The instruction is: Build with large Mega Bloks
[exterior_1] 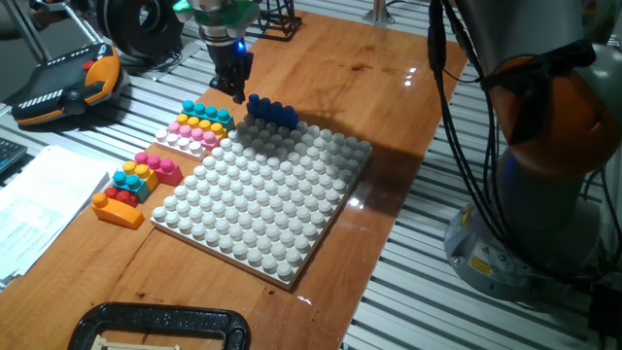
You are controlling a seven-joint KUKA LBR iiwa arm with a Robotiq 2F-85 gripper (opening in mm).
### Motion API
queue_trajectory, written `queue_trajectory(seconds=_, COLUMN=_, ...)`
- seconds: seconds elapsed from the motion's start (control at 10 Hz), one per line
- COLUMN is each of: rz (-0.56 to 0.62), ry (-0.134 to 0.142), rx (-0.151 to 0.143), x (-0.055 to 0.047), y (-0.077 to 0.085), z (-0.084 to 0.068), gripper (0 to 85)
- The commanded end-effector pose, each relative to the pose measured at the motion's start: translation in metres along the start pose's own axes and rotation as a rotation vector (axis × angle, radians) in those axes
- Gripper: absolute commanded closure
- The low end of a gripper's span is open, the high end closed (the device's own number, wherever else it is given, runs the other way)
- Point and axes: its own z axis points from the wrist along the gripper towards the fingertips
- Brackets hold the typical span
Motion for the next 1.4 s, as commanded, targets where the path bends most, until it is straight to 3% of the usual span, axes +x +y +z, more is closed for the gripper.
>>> queue_trajectory(seconds=0.0, rz=-0.008, ry=-0.008, rx=-0.004, x=0.0, y=0.0, z=0.0, gripper=85.0)
queue_trajectory(seconds=0.1, rz=-0.042, ry=0.017, rx=-0.011, x=0.0, y=0.0, z=0.0, gripper=85.0)
queue_trajectory(seconds=0.3, rz=-0.045, ry=-0.001, rx=-0.019, x=0.0, y=0.0, z=0.0, gripper=85.0)
queue_trajectory(seconds=0.5, rz=-0.025, ry=-0.018, rx=-0.009, x=0.0, y=0.0, z=0.0, gripper=85.0)
queue_trajectory(seconds=0.6, rz=-0.012, ry=-0.029, rx=-0.002, x=-0.005, y=0.003, z=0.0, gripper=68.0)
queue_trajectory(seconds=0.9, rz=-0.021, ry=-0.029, rx=-0.002, x=-0.034, y=0.005, z=0.002, gripper=68.0)
queue_trajectory(seconds=1.0, rz=-0.021, ry=-0.035, rx=-0.001, x=-0.041, y=0.007, z=0.003, gripper=51.0)
queue_trajectory(seconds=1.3, rz=-0.005, ry=-0.048, rx=-0.003, x=-0.062, y=0.013, z=0.006, gripper=51.0)
